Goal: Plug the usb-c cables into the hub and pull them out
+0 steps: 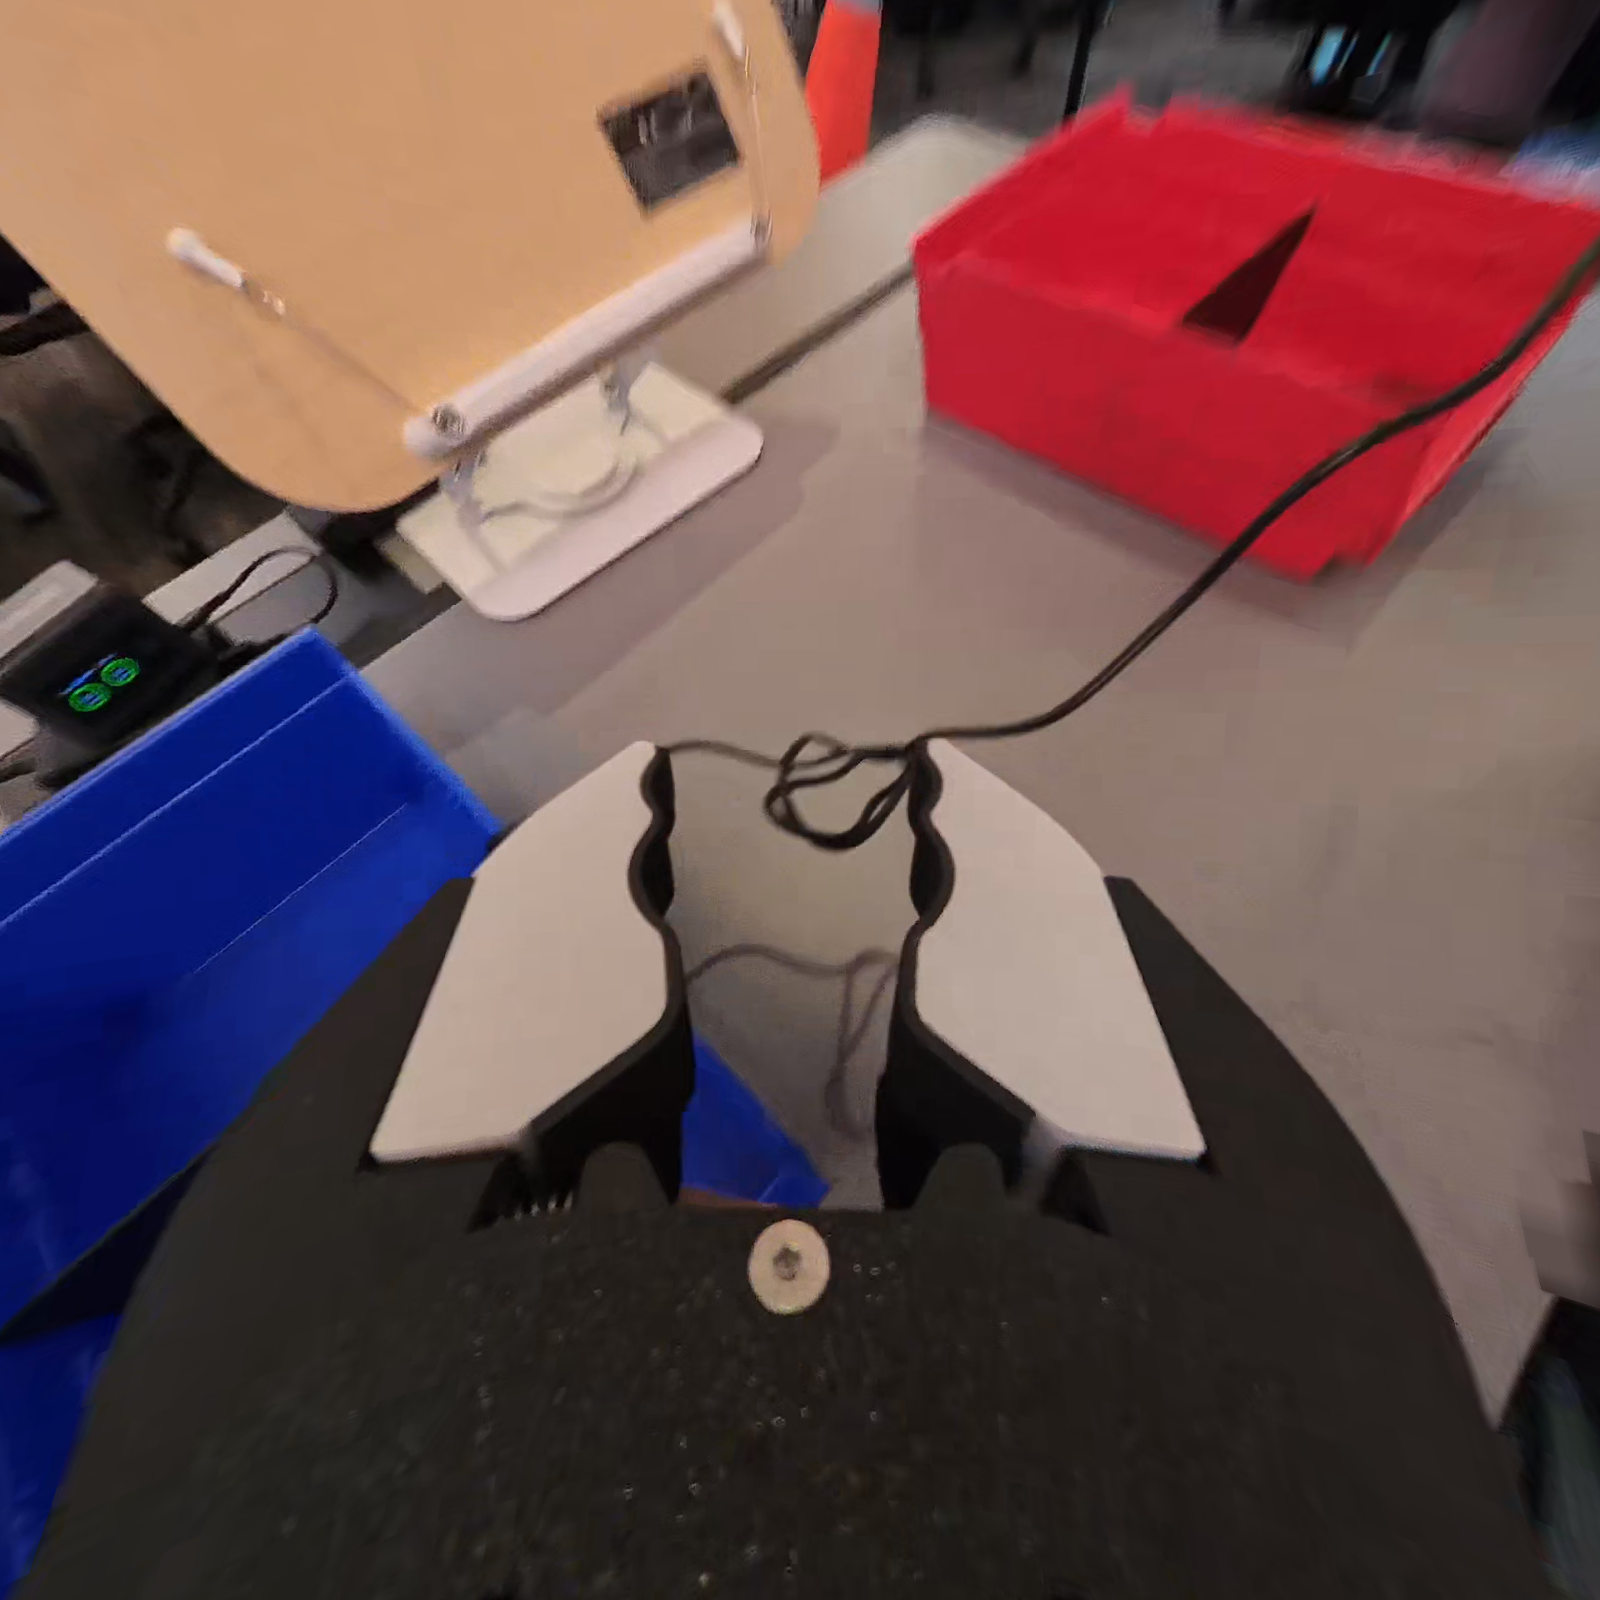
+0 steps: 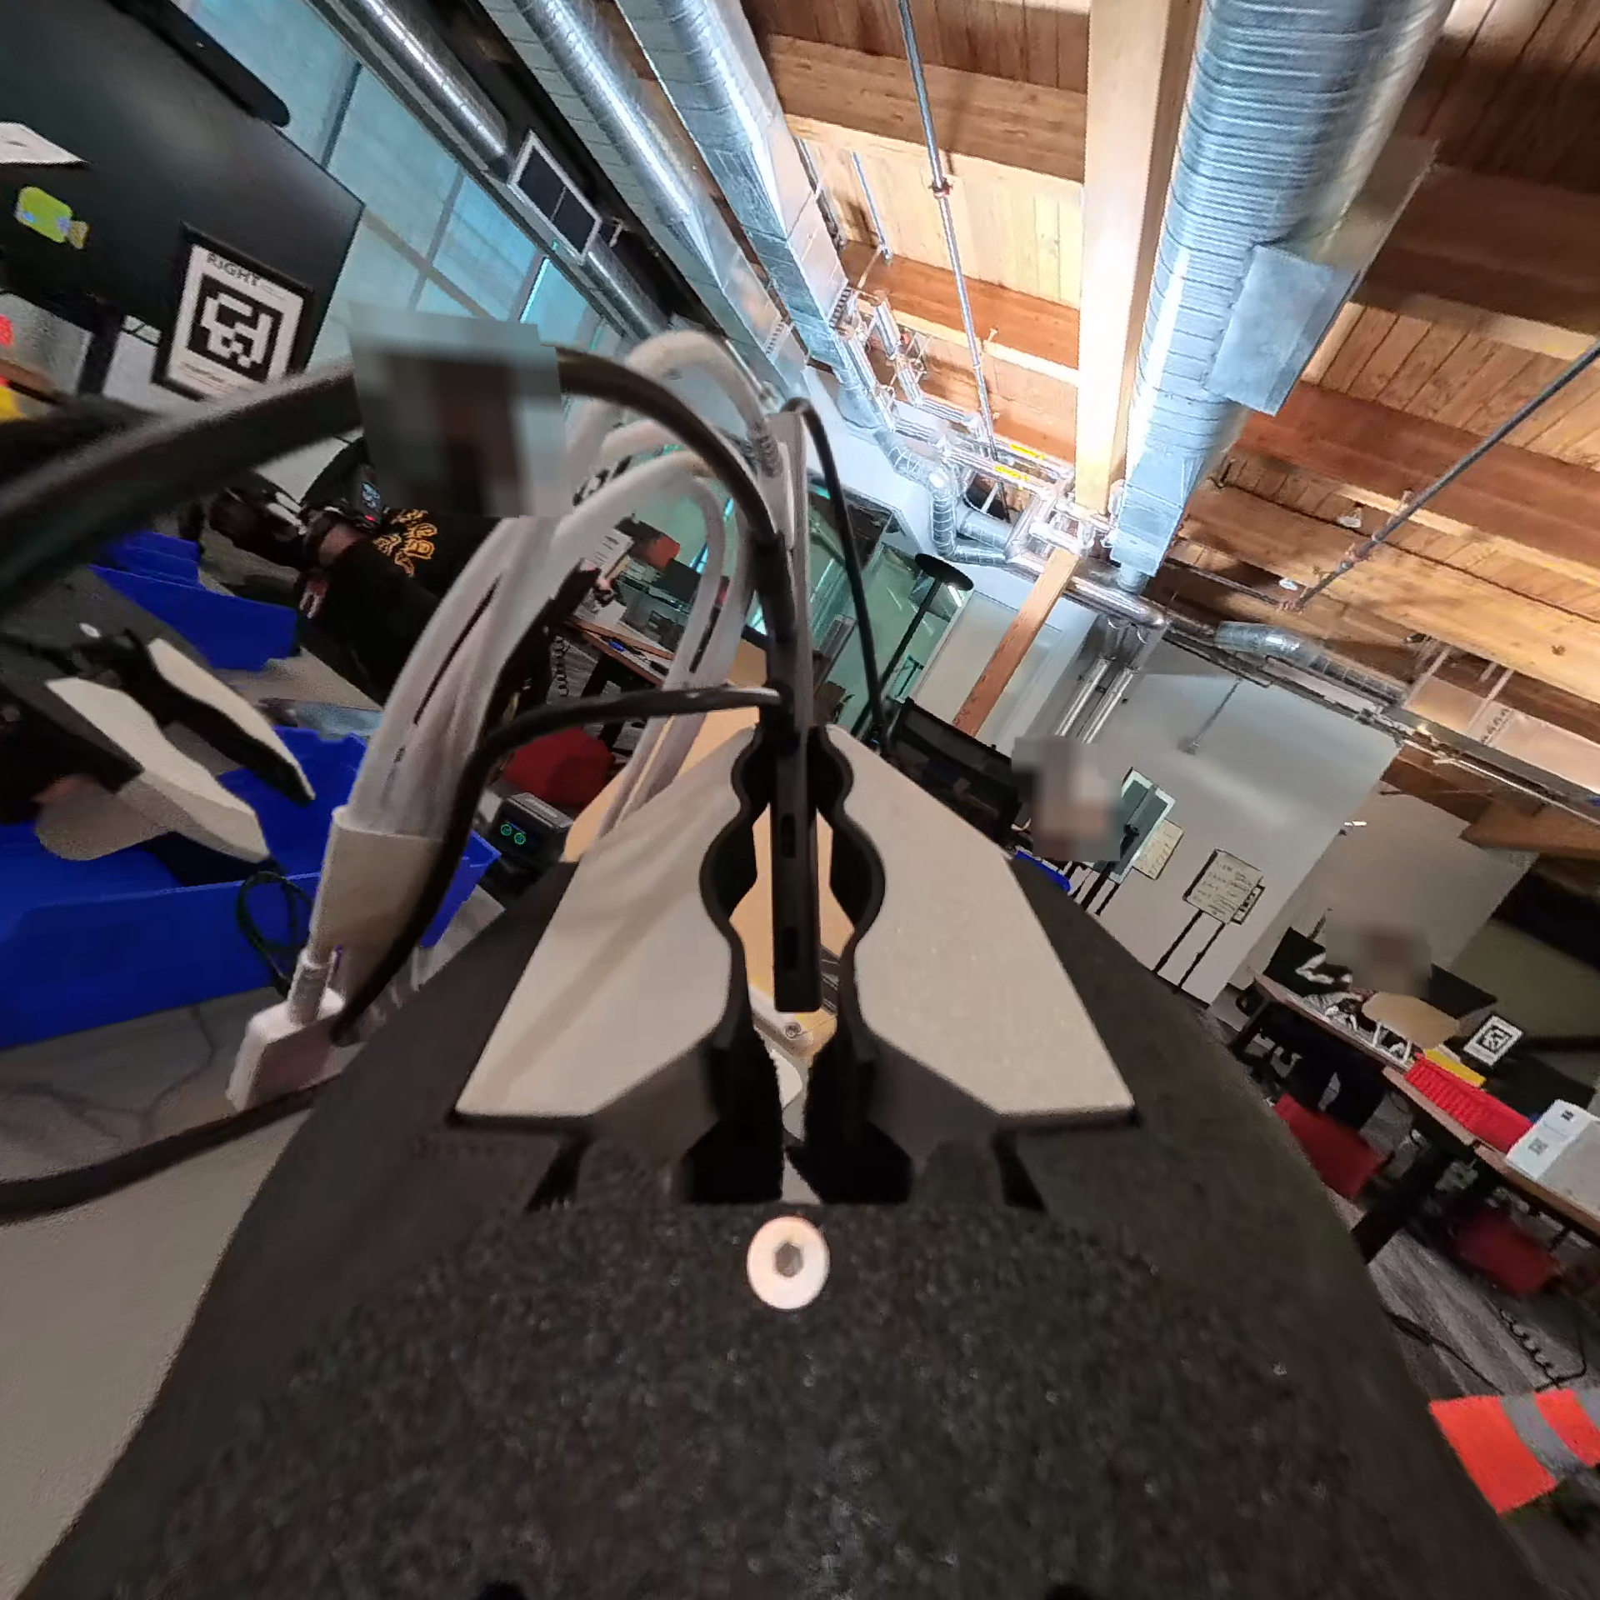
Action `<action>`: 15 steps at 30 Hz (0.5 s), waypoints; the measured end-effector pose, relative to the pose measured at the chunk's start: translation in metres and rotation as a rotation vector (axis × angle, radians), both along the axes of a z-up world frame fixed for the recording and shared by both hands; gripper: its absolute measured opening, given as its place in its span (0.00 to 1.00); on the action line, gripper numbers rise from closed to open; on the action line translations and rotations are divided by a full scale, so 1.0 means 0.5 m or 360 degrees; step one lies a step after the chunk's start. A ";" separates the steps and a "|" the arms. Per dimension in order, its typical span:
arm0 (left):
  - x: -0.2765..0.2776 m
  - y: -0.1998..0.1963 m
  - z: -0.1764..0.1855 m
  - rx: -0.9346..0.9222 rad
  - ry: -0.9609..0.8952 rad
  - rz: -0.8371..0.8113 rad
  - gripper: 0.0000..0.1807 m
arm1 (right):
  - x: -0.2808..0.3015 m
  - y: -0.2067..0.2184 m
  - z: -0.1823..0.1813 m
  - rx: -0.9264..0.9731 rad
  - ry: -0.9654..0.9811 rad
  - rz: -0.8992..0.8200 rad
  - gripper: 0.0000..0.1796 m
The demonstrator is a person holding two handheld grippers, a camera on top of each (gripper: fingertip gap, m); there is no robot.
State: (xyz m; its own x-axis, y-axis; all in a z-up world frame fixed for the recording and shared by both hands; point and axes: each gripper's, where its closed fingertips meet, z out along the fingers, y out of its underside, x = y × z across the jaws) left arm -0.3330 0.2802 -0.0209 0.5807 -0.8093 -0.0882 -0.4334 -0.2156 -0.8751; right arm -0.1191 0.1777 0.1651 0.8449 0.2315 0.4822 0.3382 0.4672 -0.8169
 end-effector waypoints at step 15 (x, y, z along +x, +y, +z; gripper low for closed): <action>-0.082 0.177 -0.150 -0.0841 0.0204 -0.0007 0.21 | -0.035 -0.021 -0.006 -0.0067 -0.0047 0.0112 0.05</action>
State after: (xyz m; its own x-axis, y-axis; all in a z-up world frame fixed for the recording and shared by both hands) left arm -0.3742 0.3686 -0.0962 0.5884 -0.7651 0.2617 -0.5313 -0.6098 -0.5881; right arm -0.1367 0.1673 0.1622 0.8112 0.3104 0.4955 0.3302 0.4562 -0.8263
